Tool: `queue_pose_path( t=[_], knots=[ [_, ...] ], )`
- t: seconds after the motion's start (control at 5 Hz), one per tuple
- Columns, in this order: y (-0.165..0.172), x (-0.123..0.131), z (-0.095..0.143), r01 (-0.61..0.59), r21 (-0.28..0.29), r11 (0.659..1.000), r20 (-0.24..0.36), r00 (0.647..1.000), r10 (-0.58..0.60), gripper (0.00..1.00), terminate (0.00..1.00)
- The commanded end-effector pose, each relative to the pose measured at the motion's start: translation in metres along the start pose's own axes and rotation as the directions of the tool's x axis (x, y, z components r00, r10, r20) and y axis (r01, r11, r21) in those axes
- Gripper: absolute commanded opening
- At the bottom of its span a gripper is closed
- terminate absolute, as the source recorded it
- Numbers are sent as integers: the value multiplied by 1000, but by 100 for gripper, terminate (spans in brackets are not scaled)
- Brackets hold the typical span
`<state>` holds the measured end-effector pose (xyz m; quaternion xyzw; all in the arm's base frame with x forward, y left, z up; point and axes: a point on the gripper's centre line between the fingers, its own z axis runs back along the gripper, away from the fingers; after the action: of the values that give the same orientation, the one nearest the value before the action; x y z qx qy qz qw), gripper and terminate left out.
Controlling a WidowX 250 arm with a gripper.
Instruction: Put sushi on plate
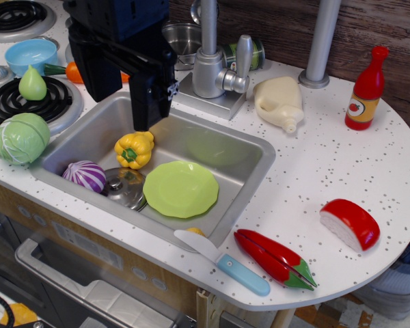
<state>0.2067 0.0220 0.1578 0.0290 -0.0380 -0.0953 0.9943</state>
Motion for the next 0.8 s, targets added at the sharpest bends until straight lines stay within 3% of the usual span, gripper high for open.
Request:
queue_pose_path(
  t=[0.0,0.2,0.4,0.6],
  knots=[
    [0,0,0,0,0,1000,0,1000,0,100,0],
    [-18,18,5,-187,-16,982,-36,982,187,100,0],
    [-43,37,6,-365,12,931,-48,930,366,100,0],
    [-75,57,-2,-551,6,835,-17,834,551,100,0]
  ],
)
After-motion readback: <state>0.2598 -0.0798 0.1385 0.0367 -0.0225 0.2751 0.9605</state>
